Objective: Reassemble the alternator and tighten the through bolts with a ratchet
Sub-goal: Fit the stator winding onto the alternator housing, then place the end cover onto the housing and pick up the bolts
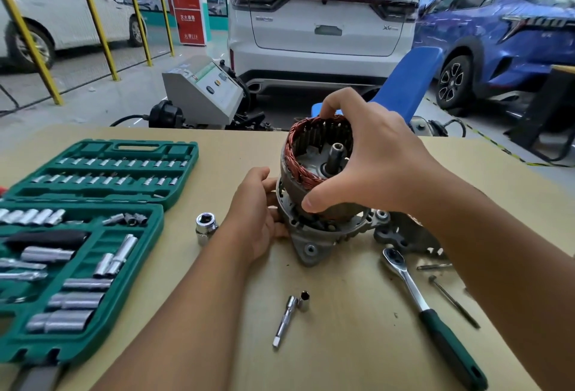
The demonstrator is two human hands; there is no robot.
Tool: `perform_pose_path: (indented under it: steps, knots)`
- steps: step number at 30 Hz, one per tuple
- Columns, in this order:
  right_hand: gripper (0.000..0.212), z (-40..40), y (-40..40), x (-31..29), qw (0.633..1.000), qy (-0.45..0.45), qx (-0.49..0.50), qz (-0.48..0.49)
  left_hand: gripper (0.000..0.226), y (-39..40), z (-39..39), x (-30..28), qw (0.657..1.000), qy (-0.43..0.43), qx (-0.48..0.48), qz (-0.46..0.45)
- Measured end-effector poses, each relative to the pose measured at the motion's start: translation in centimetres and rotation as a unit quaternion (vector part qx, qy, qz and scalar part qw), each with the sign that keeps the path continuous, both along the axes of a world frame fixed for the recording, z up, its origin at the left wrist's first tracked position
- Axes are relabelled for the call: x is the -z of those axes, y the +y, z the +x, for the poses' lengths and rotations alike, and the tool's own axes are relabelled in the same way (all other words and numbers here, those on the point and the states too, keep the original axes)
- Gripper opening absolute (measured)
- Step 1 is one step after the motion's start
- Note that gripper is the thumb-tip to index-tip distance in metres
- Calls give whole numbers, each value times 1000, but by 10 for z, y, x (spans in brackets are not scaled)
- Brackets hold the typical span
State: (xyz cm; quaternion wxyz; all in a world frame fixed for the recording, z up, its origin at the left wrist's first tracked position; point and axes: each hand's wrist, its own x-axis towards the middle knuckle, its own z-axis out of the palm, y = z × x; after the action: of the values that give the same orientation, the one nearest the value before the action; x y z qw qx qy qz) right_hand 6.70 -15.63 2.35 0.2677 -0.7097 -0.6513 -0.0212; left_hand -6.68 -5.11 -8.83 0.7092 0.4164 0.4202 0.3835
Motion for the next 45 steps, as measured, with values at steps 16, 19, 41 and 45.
perform_pose_path:
  steps: [16, 19, 41, 45]
  knots:
    - [121, 97, -41, 4, 995, 93, -2, -29, 77, 5, -4, 4, 999, -36, 28, -12]
    - [124, 128, -57, 30, 987, 87, 17, -131, 70, 6, -4, 8, 999, -14, 44, 7]
    - [27, 172, -79, 81, 906, 303, 113, 273, 81, -10, 11, -3, 932, 253, -55, 252]
    - [26, 167, -89, 63, 830, 431, 72, 348, 74, -15, 18, 1, 944, 225, -76, 229]
